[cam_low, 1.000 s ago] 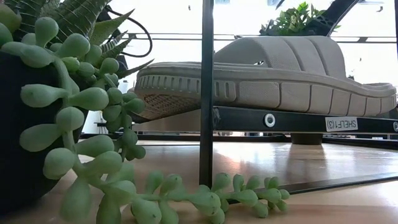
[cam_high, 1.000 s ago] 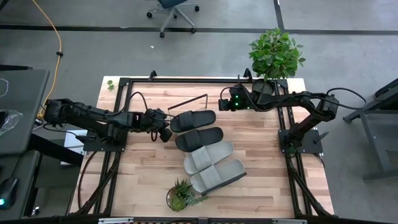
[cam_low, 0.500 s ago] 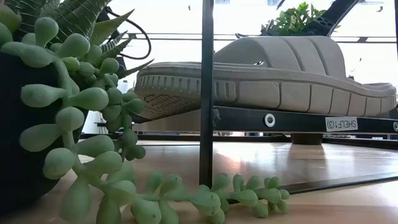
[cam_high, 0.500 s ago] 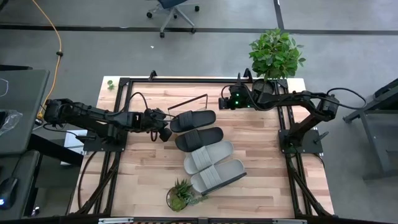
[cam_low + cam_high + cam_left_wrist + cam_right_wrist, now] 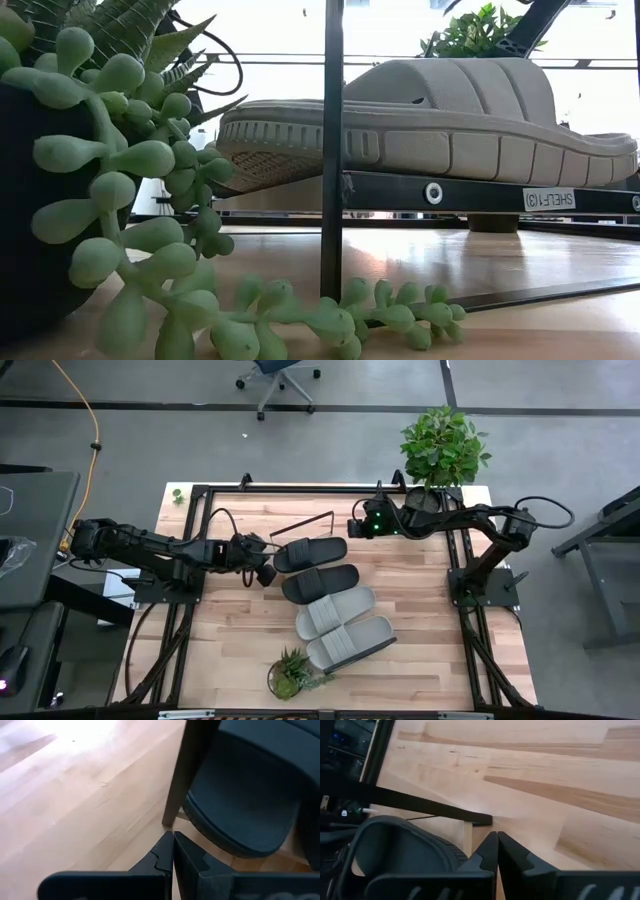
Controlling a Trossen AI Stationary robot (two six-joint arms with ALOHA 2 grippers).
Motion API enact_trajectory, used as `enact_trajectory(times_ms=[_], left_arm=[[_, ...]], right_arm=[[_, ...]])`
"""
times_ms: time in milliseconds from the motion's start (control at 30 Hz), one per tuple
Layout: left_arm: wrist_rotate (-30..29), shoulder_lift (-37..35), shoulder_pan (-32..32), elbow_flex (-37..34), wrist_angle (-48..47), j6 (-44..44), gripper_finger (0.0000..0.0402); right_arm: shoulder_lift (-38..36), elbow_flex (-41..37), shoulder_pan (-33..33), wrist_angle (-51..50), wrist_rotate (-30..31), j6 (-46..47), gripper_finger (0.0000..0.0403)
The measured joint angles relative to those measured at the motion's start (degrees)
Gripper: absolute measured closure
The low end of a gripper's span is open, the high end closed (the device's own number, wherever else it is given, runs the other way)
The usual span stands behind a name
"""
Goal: Pick and place slides into the shelf
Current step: Adjust the black slippers on the shelf
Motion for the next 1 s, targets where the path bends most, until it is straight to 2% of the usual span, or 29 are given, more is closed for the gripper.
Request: enact_trajectory(times_ms=[267,733,1000], left_arm=[[-2.78,0.0,0.0,0.0,0.2,-1.38,0.0401],[0.31,0.0,-0.03,0.0,2.01,-1.28,0.0401],[-0.14,0.0,-0.03,0.0,1.97,-1.27,0.0401]], right_arm=[[0.0,0.0,0.4,0.54,-3.32,0.16,0.0403],[0.0,0.0,2.27,0.54,-3.59,-1.29,0.0403],[0.0,0.0,2.27,0.53,-4.03,-1.36,0.0403]])
